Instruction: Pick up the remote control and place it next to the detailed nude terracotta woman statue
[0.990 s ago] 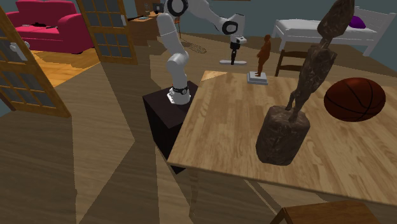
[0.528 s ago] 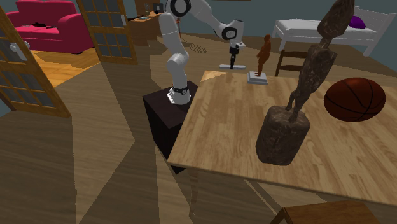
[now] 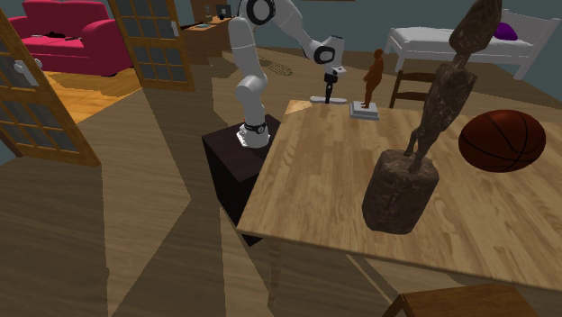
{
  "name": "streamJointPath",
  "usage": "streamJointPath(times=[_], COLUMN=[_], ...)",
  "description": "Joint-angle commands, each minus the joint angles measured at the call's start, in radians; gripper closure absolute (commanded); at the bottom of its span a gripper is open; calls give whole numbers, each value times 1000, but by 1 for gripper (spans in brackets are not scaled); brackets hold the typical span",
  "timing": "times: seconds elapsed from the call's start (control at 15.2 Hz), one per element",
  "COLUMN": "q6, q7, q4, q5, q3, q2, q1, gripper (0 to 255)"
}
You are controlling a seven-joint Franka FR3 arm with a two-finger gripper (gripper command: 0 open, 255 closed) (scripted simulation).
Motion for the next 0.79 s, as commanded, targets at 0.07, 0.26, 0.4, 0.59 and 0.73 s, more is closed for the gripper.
streamJointPath(times=[0.07, 0.26, 0.4, 0.59, 0.73], q6=[5, 5, 5, 5, 5], q7=[3, 3, 3, 3, 3], q4=[-1, -1, -1, -1, -1], q5=[-3, -3, -3, -3, -3], q3=[1, 1, 1, 1, 1], q2=[4, 4, 4, 4, 4], q1=[0, 0, 0, 0, 0], gripper=[255, 255, 0, 0, 0])
